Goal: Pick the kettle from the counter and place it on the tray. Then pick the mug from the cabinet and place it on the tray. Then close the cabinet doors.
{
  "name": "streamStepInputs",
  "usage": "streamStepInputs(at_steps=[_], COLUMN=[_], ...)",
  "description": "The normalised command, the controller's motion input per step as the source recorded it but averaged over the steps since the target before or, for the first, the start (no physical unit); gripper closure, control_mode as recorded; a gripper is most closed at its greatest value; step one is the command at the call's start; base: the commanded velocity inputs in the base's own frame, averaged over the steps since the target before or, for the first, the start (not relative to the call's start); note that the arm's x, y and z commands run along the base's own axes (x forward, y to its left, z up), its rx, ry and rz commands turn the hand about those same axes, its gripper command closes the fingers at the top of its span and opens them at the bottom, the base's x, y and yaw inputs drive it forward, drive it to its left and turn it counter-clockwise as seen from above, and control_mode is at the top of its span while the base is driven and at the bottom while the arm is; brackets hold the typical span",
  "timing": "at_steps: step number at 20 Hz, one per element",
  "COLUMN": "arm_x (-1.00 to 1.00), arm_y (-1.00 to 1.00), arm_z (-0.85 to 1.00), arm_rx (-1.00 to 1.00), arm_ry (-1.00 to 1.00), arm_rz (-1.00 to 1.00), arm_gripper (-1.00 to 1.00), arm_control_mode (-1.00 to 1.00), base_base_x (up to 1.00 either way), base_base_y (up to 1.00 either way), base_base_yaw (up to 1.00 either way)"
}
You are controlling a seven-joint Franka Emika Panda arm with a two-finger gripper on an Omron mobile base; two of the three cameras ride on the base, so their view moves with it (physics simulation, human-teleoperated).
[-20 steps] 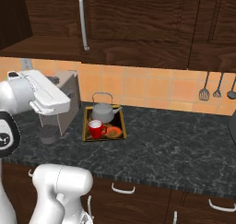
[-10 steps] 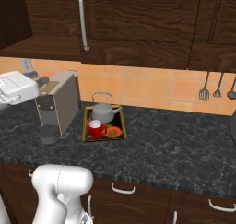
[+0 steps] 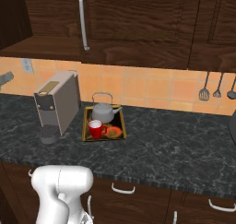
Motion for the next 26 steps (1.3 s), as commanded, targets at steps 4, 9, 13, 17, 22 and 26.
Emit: streamStepInputs(at_steps=[4,9,13,17,22,26], arm_x=[-0.11,0.0,0.01,0.1,0.08,0.16], arm_y=[0.19,0.27,0.53,0.54,0.44,0.48], arm_z=[-0.24,-0.21,-0.19,-0.35,-0.22,-0.1], arm_rx=[-0.27,-0.28,-0.28,-0.26,-0.19,-0.16], arm_ry=[0.0,-0.11,-0.12,0.0,0.0,0.0], arm_rz=[0.0,0.0,0.0,0.0,0.0,0.0], arm_gripper=[-1.0,-1.0,-1.0,-1.0,-1.0,-1.0], arm_control_mode=[-1.0,-1.0,-1.0,-1.0,-1.0,-1.0], base_base_x=[0.0,0.0,0.0,0.0,0.0,0.0], base_base_y=[0.0,0.0,0.0,0.0,0.0,0.0], base_base_yaw=[0.0,0.0,0.0,0.0,0.0,0.0])
